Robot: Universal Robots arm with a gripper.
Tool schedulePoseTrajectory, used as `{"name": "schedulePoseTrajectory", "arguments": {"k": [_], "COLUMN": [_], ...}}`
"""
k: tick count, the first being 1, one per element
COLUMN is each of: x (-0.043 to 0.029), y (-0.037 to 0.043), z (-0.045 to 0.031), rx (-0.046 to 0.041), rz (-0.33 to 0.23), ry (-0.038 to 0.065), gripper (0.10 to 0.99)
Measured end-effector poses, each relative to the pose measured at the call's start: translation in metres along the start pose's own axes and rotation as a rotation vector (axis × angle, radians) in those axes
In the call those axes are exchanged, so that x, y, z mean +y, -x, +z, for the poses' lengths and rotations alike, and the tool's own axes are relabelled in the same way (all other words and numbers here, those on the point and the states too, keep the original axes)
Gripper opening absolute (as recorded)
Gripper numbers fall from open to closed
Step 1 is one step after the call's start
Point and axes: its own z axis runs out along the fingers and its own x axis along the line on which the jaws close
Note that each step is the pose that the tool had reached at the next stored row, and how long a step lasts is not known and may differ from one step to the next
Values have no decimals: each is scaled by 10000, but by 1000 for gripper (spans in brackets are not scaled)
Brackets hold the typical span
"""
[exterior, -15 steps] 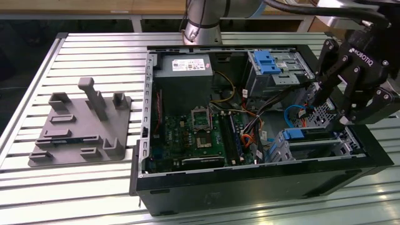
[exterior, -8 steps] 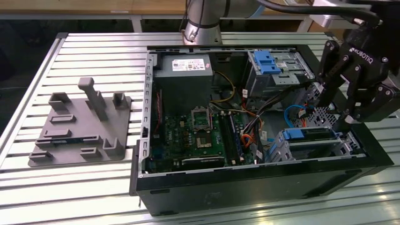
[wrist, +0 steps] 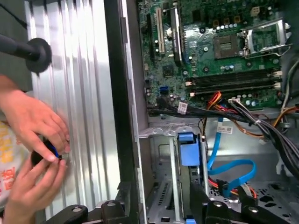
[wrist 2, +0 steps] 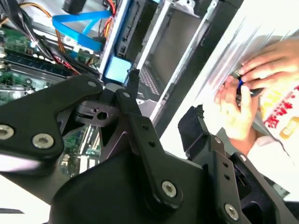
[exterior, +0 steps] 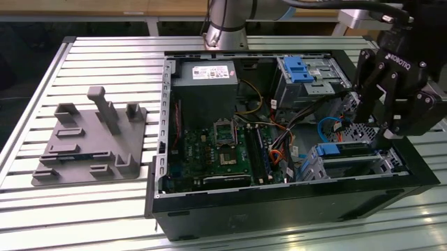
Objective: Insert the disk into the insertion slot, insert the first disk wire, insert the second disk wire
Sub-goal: 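Insert the first disk wire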
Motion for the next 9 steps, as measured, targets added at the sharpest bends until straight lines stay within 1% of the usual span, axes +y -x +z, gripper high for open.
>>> {"name": "schedulePoseTrajectory", "arguments": {"k": [1, 6, 8, 9], "x": [5, 29, 39, 44], "y": [44, 268, 364, 410], "z": [-7, -41, -41, -39], "rx": [13, 12, 12, 26], "rz": [2, 6, 5, 5], "ry": [-9, -19, -20, -21], "gripper": [616, 616, 616, 616]}}
